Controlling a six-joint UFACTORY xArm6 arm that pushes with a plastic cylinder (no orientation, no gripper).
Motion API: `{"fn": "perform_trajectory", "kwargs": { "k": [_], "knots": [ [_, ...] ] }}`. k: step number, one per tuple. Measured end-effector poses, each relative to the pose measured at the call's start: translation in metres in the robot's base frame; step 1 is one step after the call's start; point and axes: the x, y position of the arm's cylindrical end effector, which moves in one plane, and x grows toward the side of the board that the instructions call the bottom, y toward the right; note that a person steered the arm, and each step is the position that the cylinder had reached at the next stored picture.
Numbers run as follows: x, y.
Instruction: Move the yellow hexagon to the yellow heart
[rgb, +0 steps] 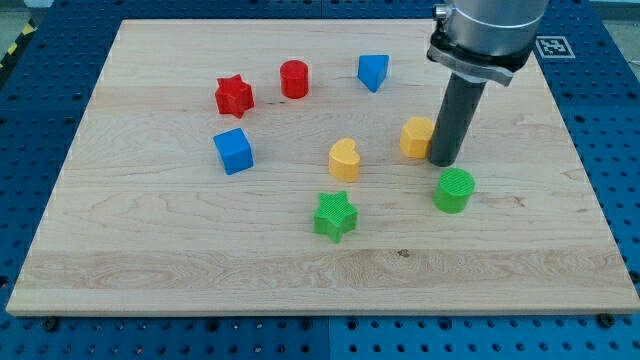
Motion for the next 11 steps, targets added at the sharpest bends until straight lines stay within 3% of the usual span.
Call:
{"fn": "perform_trajectory", "kwargs": {
  "k": [2,3,4,7,11],
  "knots": [
    [0.008,0.021],
    [-0.020,0.035],
    [-0.039,0.021],
    [-0.039,-0.038],
    [-0.025,-0.053]
  ]
}}
